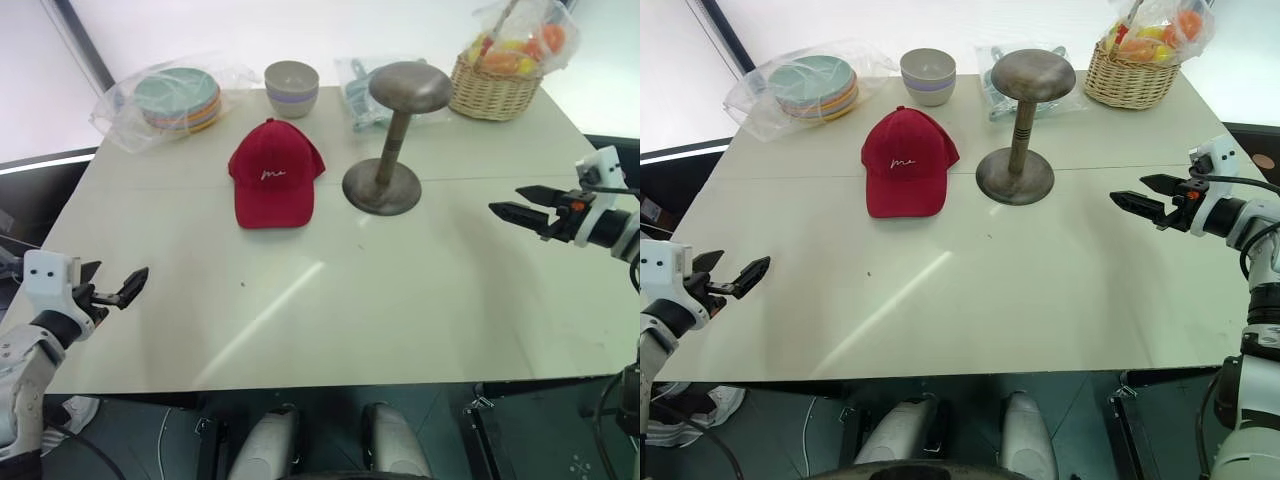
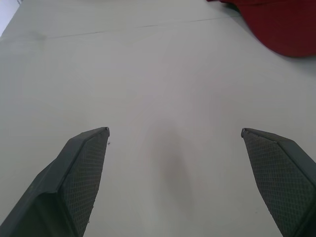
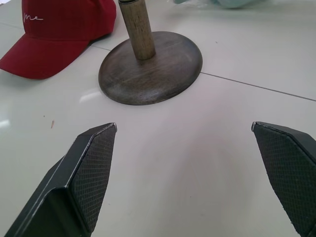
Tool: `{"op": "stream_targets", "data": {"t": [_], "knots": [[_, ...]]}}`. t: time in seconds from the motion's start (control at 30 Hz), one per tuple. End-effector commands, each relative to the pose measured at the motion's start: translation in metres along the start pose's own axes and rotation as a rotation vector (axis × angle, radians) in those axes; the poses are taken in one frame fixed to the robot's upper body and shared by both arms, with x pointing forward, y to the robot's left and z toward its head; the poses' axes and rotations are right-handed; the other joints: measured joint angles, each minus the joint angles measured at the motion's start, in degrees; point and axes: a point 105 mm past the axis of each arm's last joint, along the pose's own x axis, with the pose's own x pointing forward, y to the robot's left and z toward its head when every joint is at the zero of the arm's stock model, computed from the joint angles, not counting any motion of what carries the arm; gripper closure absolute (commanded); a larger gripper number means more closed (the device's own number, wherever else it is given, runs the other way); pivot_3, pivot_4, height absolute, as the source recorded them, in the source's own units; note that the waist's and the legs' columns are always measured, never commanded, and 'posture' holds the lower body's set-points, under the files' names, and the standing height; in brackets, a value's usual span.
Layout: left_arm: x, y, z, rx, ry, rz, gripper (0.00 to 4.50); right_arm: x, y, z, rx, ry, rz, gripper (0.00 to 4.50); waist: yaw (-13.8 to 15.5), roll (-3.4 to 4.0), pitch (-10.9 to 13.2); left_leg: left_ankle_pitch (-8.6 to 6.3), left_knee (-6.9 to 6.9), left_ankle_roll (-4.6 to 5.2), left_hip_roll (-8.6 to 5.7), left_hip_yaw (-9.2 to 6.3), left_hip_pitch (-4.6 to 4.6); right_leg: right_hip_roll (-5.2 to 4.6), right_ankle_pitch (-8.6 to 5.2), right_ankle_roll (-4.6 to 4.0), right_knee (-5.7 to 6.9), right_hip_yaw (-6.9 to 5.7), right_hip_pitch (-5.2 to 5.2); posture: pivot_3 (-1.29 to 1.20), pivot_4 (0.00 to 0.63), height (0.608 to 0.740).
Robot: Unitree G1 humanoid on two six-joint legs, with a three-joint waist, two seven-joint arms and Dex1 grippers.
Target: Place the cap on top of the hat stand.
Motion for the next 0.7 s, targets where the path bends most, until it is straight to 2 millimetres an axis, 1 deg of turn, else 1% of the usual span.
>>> {"op": "stream_targets", "data": {"t": [0.03,0.7], "knots": [[-0.002,-0.003,0.014,0.03,-0.048,-0.006,0.02,-0.001,0.003,0.013,-0.042,-0.045,0.004,0.0,0.0,0.0,0.0,0.0,0.0,0.0,0.0,0.0,0.0,0.0,0.0,0.0,0.0,0.0,0.0,0.0,0.15,0.74],[-0.002,0.007,0.016,0.063,-0.032,0.027,0.02,0.003,0.003,0.017,-0.062,-0.04,0.005,0.0,0.0,0.0,0.0,0.0,0.0,0.0,0.0,0.0,0.0,0.0,0.0,0.0,0.0,0.0,0.0,0.0,0.15,0.74]]}}
